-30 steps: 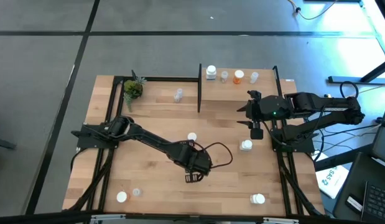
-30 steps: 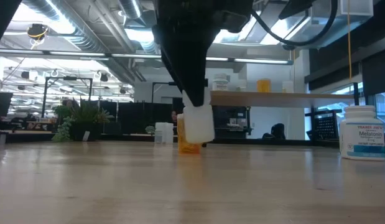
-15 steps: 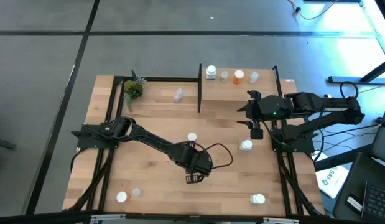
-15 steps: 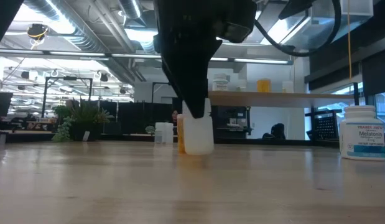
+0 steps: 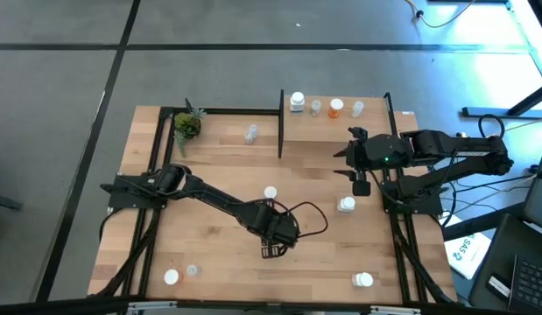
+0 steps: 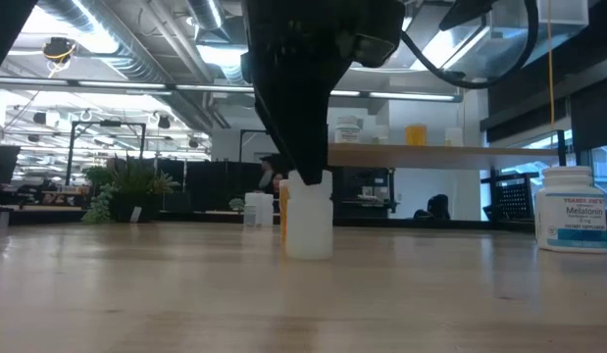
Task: Pick and place medicine bottles onto shelf by color
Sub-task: Put the bottom yellow transparent pill bottle on the shelf aligned with the other yellow transparent pill bottle
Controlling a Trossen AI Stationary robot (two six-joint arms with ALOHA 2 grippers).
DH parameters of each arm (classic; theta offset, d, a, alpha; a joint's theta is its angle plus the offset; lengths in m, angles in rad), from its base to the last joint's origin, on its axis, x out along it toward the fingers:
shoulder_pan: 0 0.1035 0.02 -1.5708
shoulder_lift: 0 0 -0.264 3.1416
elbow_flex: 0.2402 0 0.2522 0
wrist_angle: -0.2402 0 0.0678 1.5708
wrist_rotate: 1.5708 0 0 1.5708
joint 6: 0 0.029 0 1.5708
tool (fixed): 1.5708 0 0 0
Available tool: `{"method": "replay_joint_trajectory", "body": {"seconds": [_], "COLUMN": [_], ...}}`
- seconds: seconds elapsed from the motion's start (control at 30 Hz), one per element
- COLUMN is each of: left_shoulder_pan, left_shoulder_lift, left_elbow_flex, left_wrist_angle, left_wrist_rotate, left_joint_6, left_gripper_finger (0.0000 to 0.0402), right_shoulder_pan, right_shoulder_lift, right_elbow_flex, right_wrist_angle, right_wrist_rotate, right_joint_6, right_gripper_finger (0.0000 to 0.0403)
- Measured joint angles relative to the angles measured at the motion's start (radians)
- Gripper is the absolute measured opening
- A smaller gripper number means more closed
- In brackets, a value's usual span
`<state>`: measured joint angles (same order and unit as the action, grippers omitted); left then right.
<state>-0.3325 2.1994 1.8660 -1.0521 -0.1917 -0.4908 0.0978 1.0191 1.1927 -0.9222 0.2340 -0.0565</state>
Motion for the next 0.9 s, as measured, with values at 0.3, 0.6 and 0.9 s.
{"method": "replay_joint_trajectory", "body": {"seconds": [0.3, 0.6, 0.9], "left_shoulder_pan": [0.0, 0.0, 0.002], "left_shoulder_lift": [0.0, -0.008, -0.093], "left_elbow_flex": [0.0, 0.0, 0.002], "left_wrist_angle": [-0.002, -0.005, -0.049], "left_wrist_rotate": [-0.009, -0.028, -0.107], "left_joint_6": [0.003, 0.003, 0.004], "left_gripper_finger": [0.024, 0.0269, 0.027], "right_shoulder_pan": [0.0, 0.0, 0.0], "right_shoulder_lift": [0.0, 0.0, -0.001], "right_elbow_flex": [0.0, 0.0, 0.0], "right_wrist_angle": [0.0, 0.001, 0.008], "right_wrist_rotate": [0.0, 0.0, 0.0], "right_joint_6": [0.0, 0.0, 0.0], "right_gripper_finger": [0.0214, 0.0214, 0.0214]}}
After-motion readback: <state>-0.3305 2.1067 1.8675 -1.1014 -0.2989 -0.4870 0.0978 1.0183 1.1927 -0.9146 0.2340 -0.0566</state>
